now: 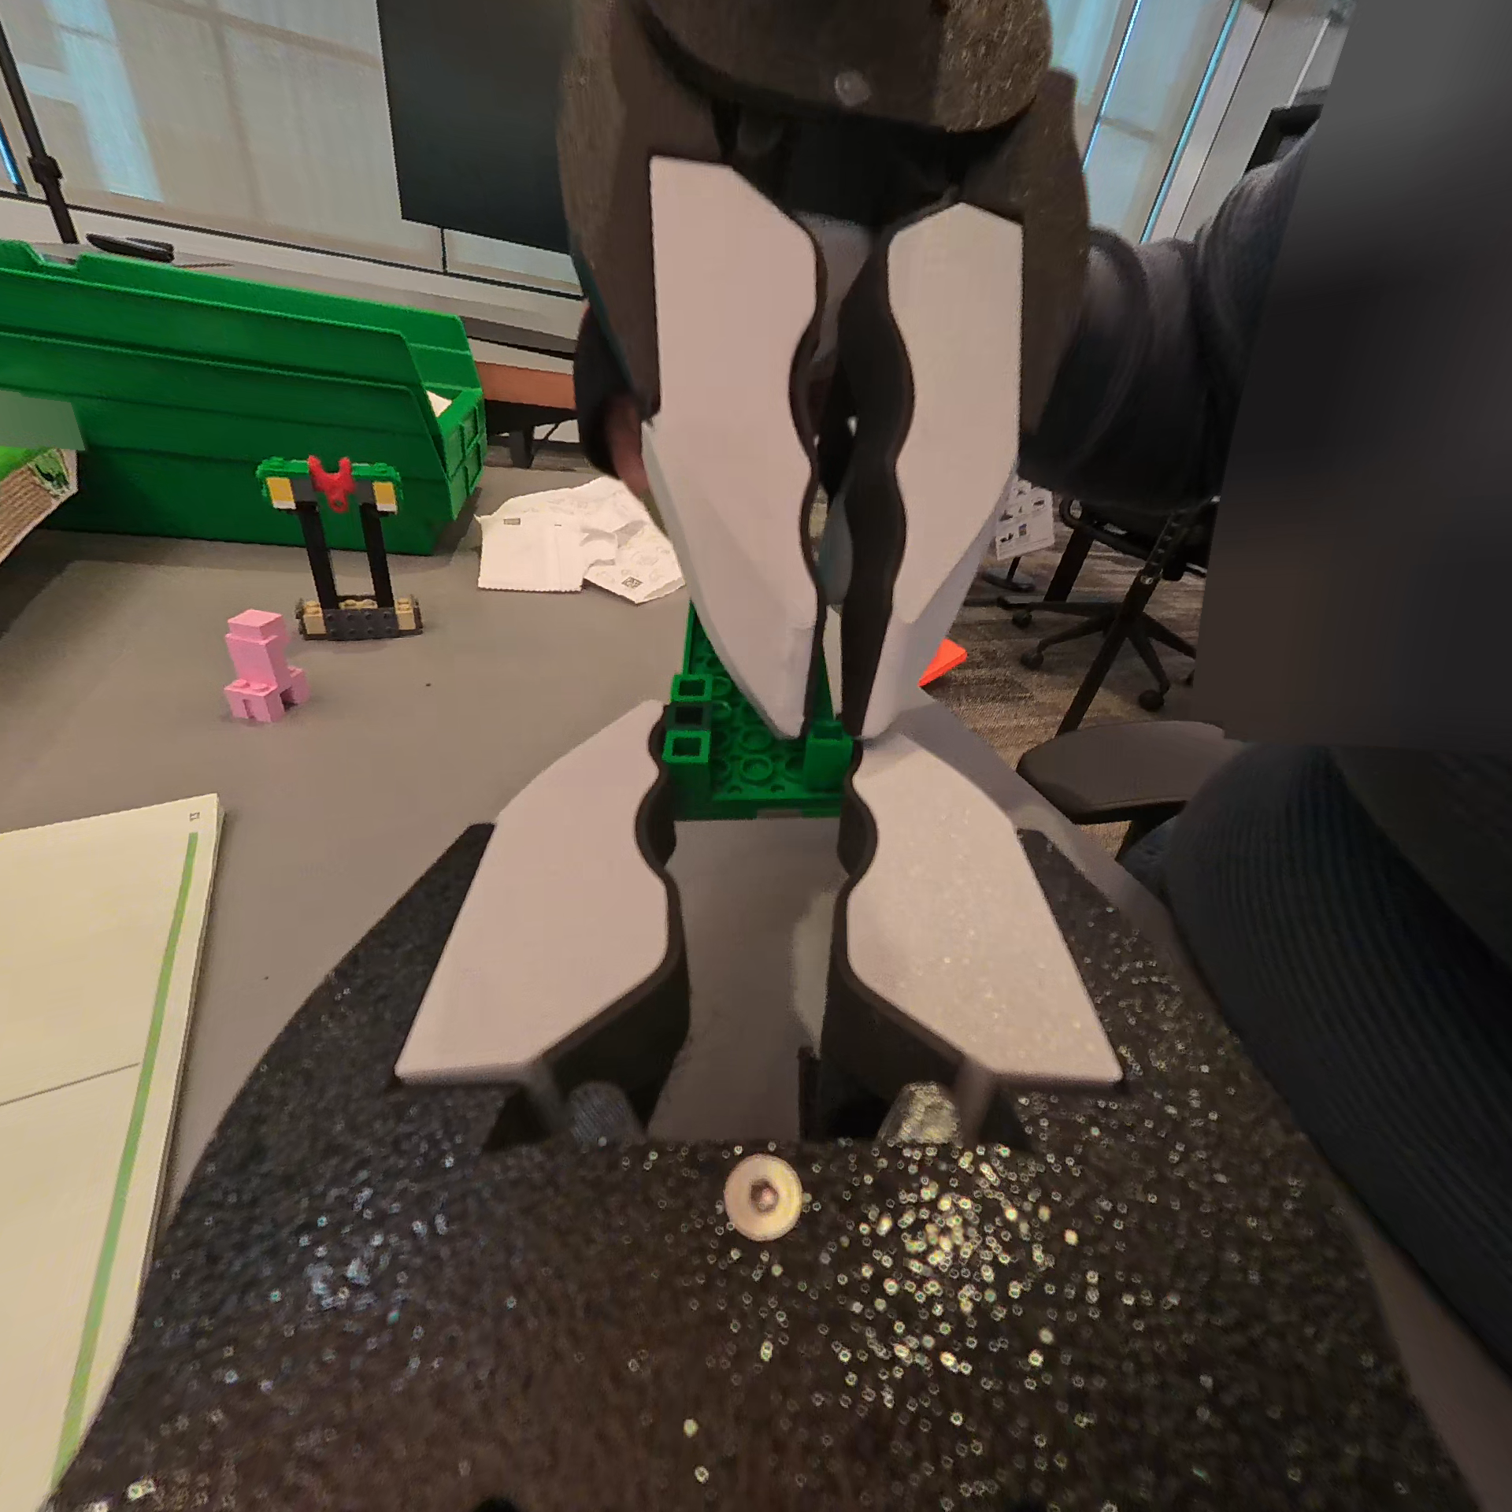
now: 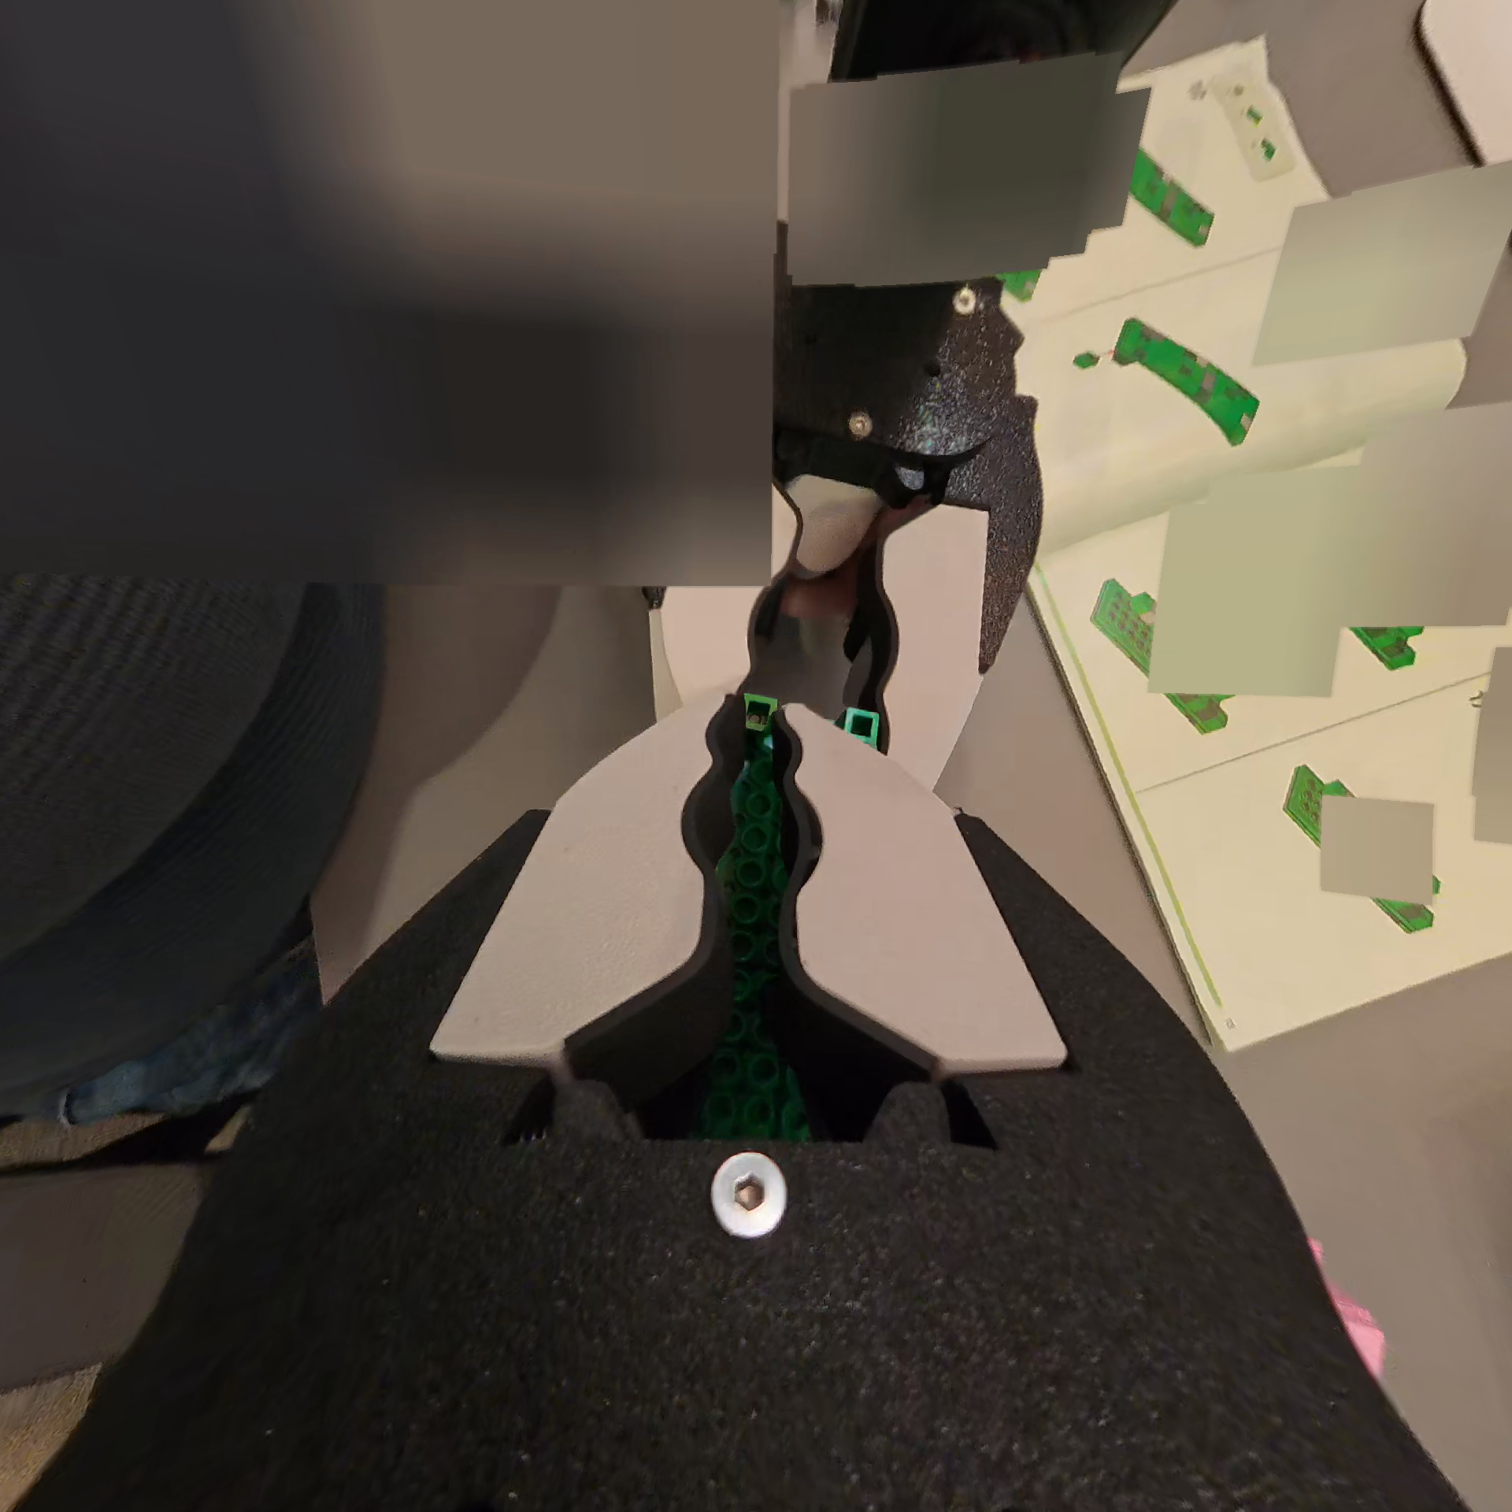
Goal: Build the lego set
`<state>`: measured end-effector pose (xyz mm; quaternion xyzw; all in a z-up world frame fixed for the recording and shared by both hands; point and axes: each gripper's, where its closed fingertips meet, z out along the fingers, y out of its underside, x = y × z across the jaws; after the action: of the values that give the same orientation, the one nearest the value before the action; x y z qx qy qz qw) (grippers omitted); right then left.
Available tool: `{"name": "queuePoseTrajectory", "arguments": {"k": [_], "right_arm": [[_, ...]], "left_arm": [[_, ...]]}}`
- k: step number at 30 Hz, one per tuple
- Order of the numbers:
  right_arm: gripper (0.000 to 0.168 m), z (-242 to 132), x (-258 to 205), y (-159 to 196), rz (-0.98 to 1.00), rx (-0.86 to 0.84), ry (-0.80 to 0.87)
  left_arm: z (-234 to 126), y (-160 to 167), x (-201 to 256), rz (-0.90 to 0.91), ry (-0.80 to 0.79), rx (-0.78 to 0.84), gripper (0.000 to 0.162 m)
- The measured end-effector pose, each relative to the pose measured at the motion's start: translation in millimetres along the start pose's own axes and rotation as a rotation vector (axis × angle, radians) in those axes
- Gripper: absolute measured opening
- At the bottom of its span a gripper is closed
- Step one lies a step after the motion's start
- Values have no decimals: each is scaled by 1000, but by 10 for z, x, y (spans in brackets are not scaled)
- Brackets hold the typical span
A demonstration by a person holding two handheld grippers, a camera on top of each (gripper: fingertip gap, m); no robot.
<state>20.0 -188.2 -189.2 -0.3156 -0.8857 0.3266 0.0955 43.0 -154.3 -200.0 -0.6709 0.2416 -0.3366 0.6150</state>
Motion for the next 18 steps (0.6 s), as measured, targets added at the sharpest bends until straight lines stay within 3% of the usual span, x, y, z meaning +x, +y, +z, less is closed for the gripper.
{"name": "queuePoseTrajectory", "arguments": {"k": [18], "right_arm": [[7,44,-44,101,-26,-154,18]], "left_arm": [[76,107,27,44,-9,-88,36]]}}
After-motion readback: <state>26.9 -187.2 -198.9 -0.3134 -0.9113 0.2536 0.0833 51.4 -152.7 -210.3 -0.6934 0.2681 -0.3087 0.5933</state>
